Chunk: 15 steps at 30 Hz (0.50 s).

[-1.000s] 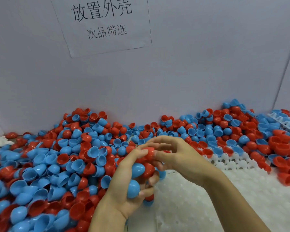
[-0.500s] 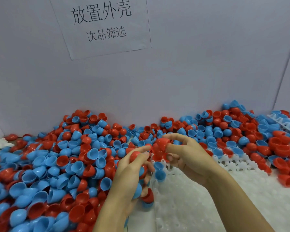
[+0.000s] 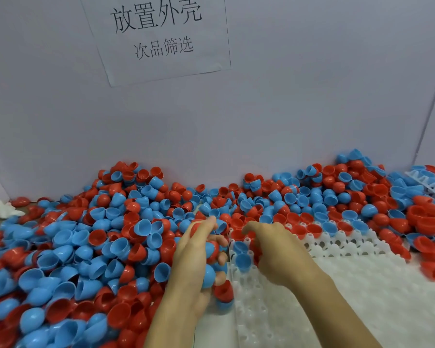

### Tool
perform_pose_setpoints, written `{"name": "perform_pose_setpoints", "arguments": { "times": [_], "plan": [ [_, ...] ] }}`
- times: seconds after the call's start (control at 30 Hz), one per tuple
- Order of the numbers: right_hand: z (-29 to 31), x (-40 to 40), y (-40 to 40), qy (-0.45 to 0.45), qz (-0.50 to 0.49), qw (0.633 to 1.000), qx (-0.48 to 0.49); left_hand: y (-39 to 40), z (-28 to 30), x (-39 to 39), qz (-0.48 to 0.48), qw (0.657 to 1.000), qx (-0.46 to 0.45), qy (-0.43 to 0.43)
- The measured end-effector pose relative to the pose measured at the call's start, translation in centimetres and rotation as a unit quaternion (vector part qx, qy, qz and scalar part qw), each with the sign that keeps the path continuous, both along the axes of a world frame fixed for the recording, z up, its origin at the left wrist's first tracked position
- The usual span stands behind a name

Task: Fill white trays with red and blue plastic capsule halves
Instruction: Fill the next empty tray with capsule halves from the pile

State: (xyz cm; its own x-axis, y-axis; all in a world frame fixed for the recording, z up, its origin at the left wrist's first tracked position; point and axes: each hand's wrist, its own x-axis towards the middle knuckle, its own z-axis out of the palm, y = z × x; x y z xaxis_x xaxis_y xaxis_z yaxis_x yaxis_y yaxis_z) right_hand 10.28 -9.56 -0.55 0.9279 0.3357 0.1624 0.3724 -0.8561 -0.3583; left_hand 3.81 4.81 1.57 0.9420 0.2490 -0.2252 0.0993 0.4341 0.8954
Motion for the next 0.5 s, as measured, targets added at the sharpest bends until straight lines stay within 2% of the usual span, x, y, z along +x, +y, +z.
{"name": "perform_pose_setpoints", "arguments": {
  "times": [0.17, 0.27, 0.37, 0.43, 0.5],
  "plan": [
    [0.9, 0.5, -1.0, 0.032, 0.017, 0.999, 0.015, 0.2, 0.7, -0.5, -0.032, 0.992, -0.124, -0.014],
    [3.0, 0.2, -1.2, -0.008, 0.031, 0.996, 0.084, 0.1, 0.7, -0.6, -0.045, 0.985, -0.166, -0.02],
    [4.6, -0.9, -0.3, 0.004, 0.105, 0.969, 0.224, -0.1, 0.6, -0.5, -0.048, 0.986, -0.157, -0.015],
    [4.8, -1.6, 0.6, 0.033, 0.138, 0.961, 0.238, -0.3, 0.5, -0.5, -0.064, 0.991, -0.117, -0.017],
    [4.5, -1.8, 1.1, 0.043, 0.146, 0.968, 0.2, -0.5, 0.2, -0.4, -0.085, 0.993, -0.084, -0.009]
  ]
}}
